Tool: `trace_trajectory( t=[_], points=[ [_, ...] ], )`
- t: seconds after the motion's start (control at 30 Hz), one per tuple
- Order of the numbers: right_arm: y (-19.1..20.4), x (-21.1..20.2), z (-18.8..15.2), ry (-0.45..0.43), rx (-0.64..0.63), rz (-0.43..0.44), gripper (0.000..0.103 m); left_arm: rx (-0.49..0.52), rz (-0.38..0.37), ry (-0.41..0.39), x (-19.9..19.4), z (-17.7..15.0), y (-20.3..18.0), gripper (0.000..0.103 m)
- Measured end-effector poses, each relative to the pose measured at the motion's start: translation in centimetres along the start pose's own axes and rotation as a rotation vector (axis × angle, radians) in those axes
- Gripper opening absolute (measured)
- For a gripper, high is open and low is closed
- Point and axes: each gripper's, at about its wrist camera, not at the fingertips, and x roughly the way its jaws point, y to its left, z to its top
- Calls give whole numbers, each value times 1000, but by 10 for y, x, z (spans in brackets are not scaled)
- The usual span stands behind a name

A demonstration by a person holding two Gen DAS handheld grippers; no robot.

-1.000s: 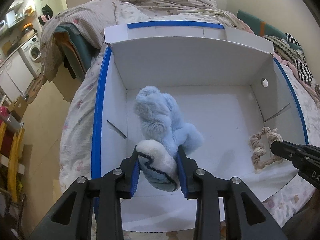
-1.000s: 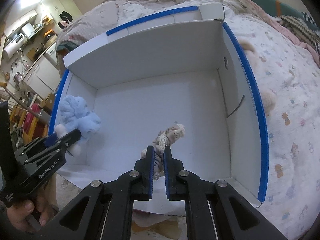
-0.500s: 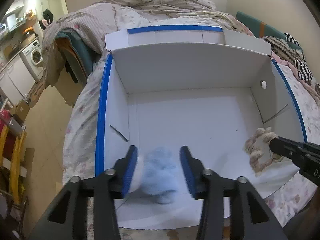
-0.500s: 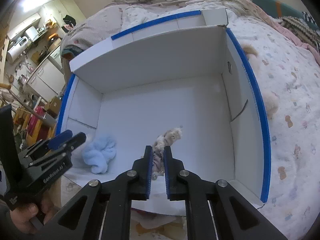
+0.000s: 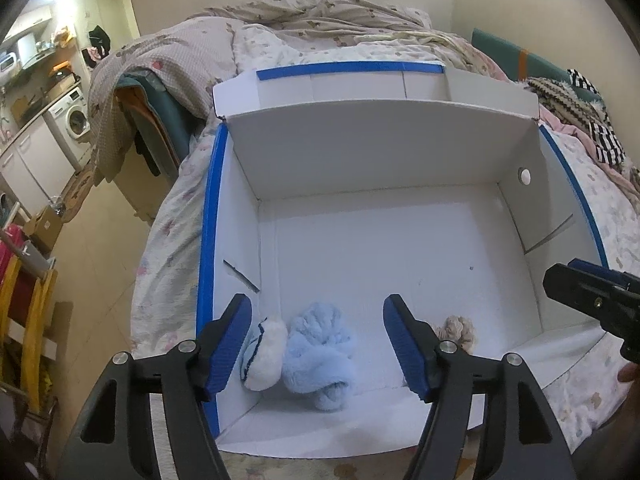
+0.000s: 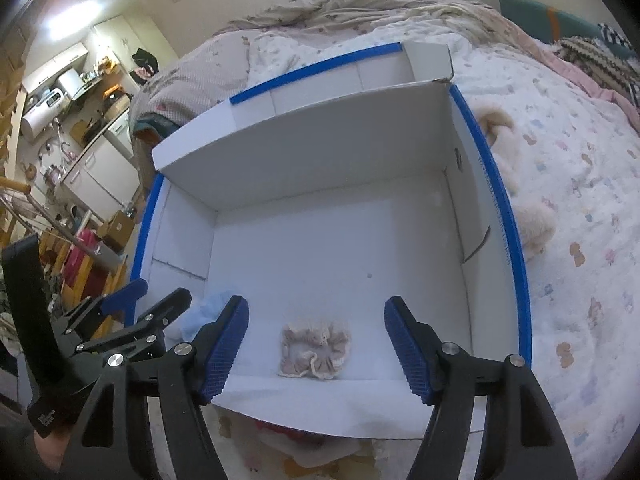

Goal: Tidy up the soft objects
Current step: 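Withdraw both tools from the box toward the remaining items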

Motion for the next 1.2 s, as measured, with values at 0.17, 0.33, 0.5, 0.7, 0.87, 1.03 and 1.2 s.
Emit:
trace_trajectory(
  t=[0.17, 0.33, 0.5, 0.7, 0.87, 1.03, 1.2],
  points=[
    [-4, -5, 1, -34, 28, -8, 103, -22, -11, -17, -5, 2, 3, 71],
    [-9, -15, 4, -100, 47, -4, 103, -29, -13, -39, -12, 4, 5, 71],
    [-13, -19, 3, -114, 68, -12, 103, -40, -18, -55, -20, 2, 9, 71],
    [-8, -25, -3, -108, 52, -10, 103, -51, 3, -81, -37, -3, 19, 71],
    [-4, -37, -14, -111, 34, -2, 103, -68, 22, -97, -51, -9, 32, 71],
    [1, -50, -28, -107, 15, 10, 103, -102, 23, -83, -61, -20, 41, 71],
    [2, -61, -43, -105, 5, 16, 103, -92, 36, -79, -71, -36, 42, 71]
  ],
)
